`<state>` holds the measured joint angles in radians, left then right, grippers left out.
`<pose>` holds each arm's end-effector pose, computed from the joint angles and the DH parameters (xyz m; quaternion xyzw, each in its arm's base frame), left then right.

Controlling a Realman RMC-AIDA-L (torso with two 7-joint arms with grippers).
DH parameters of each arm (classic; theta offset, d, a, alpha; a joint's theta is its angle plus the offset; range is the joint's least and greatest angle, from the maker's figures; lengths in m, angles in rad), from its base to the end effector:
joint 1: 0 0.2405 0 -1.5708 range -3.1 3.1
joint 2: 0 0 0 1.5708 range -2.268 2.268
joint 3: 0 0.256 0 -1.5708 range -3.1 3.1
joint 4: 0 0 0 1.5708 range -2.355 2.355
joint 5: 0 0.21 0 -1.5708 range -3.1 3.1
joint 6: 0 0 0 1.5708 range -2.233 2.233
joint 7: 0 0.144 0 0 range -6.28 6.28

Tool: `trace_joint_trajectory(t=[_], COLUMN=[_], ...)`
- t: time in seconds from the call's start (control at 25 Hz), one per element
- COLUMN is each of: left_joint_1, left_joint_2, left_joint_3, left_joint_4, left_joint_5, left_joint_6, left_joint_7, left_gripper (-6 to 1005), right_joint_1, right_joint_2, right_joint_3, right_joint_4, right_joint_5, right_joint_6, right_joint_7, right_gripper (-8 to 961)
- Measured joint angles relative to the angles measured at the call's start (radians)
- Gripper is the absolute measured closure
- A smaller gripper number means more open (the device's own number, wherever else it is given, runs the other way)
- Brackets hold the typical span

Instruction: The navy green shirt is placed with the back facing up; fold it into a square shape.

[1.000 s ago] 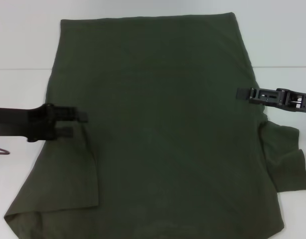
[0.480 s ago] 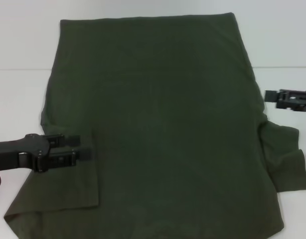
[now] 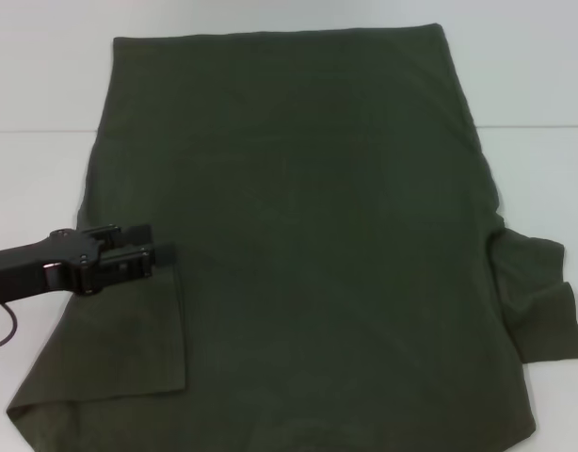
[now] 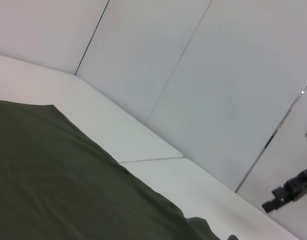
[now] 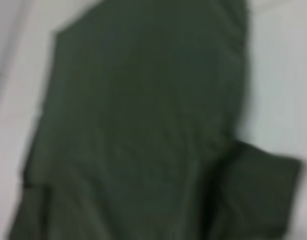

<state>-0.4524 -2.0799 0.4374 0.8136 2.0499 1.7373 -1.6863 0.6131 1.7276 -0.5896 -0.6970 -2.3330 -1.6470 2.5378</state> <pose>-0.2847 0.3078 0.0550 -0.8735 -0.3504 -0.3050 0.1457 0.3134 0.3612 0.1522 -0.7245 0.6632 0.1122 0.1505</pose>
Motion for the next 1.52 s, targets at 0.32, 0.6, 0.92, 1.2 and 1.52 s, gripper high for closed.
trace_joint_trajectory(t=[0.32,0.6,0.92,1.2,1.52], left_joint_1=[-0.001,0.005,0.01,0.015,0.019], left_joint_2=[-0.024,-0.029,-0.03,-0.031,-0.031], left_joint_3=[-0.002,-0.002,-0.003,-0.006,-0.014], left_joint_4=[-0.001,-0.001,-0.001,-0.002,-0.002], left_joint_5=[-0.031,-0.057,-0.064,-0.067,-0.068], left_joint_6=[-0.014,-0.004,0.0,0.005,0.008], left_joint_7=[-0.003,-0.01,-0.014,-0.014,-0.014], left_gripper=[294,294,294,293,293], right_joint_1=[0.022,0.031,0.044,0.068,0.058], right_joint_2=[0.05,0.128,0.185,0.199,0.189], right_joint_3=[-0.011,-0.039,-0.045,-0.066,-0.071], right_joint_4=[-0.016,-0.002,-0.002,0.019,0.017], right_joint_5=[-0.162,-0.188,-0.183,-0.2,-0.202], right_joint_6=[0.047,0.167,0.253,0.275,0.255], right_joint_7=[0.01,-0.007,-0.027,-0.019,-0.011], right_gripper=[189,193,198,202,207])
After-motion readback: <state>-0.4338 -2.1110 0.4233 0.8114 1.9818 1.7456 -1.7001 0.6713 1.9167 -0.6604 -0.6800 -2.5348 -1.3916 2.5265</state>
